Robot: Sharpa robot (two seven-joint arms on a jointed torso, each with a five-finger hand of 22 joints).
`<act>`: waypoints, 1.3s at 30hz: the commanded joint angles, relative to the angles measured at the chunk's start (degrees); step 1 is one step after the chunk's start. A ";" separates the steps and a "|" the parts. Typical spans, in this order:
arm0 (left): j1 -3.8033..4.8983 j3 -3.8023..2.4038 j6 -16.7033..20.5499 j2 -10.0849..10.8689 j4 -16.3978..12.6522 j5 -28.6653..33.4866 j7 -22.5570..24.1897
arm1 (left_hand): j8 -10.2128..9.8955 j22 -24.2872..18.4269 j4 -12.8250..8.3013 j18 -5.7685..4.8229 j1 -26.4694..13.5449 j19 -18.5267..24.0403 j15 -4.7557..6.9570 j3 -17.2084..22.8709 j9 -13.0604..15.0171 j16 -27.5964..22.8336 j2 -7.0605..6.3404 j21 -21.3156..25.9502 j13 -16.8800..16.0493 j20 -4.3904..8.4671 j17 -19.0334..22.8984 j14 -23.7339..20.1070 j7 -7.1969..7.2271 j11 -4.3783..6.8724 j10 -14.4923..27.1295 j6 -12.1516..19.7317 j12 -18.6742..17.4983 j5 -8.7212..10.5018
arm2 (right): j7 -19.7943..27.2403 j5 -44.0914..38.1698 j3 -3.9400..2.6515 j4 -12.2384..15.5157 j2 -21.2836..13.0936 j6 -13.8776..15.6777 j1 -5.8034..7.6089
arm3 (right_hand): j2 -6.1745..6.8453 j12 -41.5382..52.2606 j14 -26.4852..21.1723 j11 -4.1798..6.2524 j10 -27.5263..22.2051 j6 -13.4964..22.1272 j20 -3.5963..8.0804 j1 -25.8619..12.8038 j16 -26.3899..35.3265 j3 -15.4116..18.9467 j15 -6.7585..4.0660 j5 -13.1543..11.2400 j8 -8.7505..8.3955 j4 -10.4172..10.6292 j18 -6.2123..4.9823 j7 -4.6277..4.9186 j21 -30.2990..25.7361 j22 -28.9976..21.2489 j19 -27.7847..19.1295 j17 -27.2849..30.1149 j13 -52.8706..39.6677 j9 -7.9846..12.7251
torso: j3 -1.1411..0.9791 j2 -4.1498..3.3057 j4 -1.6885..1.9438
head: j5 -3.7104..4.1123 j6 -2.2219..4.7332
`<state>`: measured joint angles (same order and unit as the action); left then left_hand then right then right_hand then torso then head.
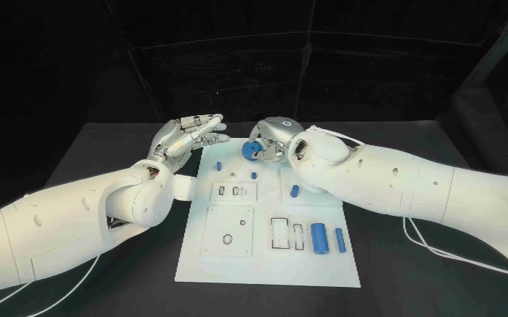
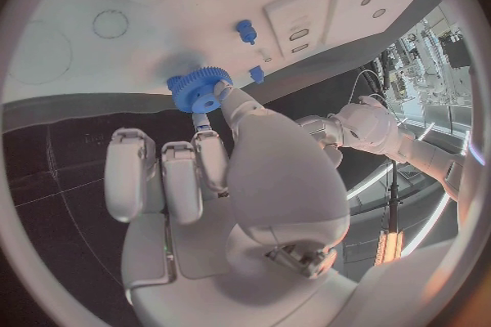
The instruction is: Assemble the parts on the task board
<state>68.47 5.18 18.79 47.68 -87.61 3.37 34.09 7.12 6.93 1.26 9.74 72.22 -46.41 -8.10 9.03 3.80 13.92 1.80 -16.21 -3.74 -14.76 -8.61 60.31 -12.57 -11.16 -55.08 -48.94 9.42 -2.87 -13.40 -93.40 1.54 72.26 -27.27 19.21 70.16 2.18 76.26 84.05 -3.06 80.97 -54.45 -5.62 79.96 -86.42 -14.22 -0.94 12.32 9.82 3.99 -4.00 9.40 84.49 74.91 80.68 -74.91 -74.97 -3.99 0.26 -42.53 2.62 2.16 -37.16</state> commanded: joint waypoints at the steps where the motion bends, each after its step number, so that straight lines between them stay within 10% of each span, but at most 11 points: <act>1: 0.08 -0.06 -0.79 -0.11 0.02 -0.02 0.17 | -0.35 -0.06 -0.33 0.83 0.11 -0.47 -0.05 -0.15 -0.07 -0.21 0.28 0.19 0.07 0.00 -0.10 0.17 -2.03 -0.01 0.06 0.23 -0.24 -0.11 | 0.29 -0.63 -0.06 -0.52 0.82 -1.95 0.02 | -0.17 -0.07 4.33 0.20 0.14 -2.87 0.27 -0.67 -0.29 -0.36 -0.18 -0.14 0.50 -0.04 1.13 -1.54 0.15 2.18 0.06 -7.32 -0.57 -0.01 | -0.01 0.01 -0.12 | -0.08 -0.10; 12: 0.09 -0.06 -0.81 -0.22 0.03 -0.02 0.16 | -0.35 -0.06 -0.33 0.83 0.11 -0.47 -0.05 -0.15 -0.07 -0.21 0.28 0.19 0.07 0.00 -0.10 0.17 -2.03 -0.01 0.06 0.23 -0.24 -0.11 | -0.78 -0.47 -0.03 -1.95 2.55 -4.82 -0.16 | 0.90 -1.15 4.23 -0.19 -0.57 -1.80 0.05 -2.46 -0.08 -0.27 0.12 -0.94 -0.58 0.51 1.06 -1.09 -0.06 1.81 -0.23 -6.90 0.38 0.26 | -0.05 0.08 -0.19 | 0.01 -0.24; 25: 0.10 -0.07 -0.83 -0.17 0.01 -0.02 0.08 | -0.35 -0.06 -0.33 0.83 0.11 -0.47 -0.05 -0.15 -0.07 -0.21 0.28 0.19 0.07 0.00 -0.10 0.17 -2.03 -0.01 0.06 0.23 -0.24 -0.11 | -2.03 0.91 -0.03 -3.11 3.00 -4.85 -0.16 | 2.55 -4.99 4.07 -2.12 -3.58 7.87 -1.48 -6.76 0.21 3.54 1.79 -2.55 -5.84 3.42 0.82 0.94 -0.66 0.75 -1.08 -6.35 4.01 0.37 | -0.03 0.07 -0.24 | -0.04 -0.28; 39: 0.10 -0.07 -0.97 -0.10 0.00 -0.02 -0.02 | -0.35 -0.06 -0.33 0.83 0.11 -0.47 -0.05 -0.15 -0.07 -0.21 0.28 0.19 0.07 0.00 -0.10 0.17 -2.03 -0.01 0.06 0.23 -0.24 -0.11 | -2.33 1.49 -0.03 -2.90 2.65 -5.13 -0.16 | 1.99 -4.58 4.08 -2.36 -3.44 6.44 -1.80 -7.66 0.18 5.13 2.05 -2.60 -5.56 4.92 0.81 1.15 -0.69 0.77 -1.08 -6.43 3.71 0.02 | -0.05 0.06 -0.23 | -0.01 -0.37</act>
<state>68.49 5.17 18.59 47.59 -87.54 3.39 33.89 7.12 6.94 1.26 9.74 72.22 -46.41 -8.10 9.03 3.80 13.93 1.80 -16.21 -3.75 -14.76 -8.65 60.31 -12.57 -11.16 -55.08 -48.94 9.42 -2.87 -15.58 -92.36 1.55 69.08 -24.54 14.33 69.88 4.03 71.38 84.04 -5.22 77.77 -47.67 -7.05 72.79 -86.41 -9.28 0.72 9.87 4.14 8.83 -4.00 10.62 84.02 74.90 79.65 -74.93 -71.19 -3.94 0.22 -42.46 2.40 2.11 -37.53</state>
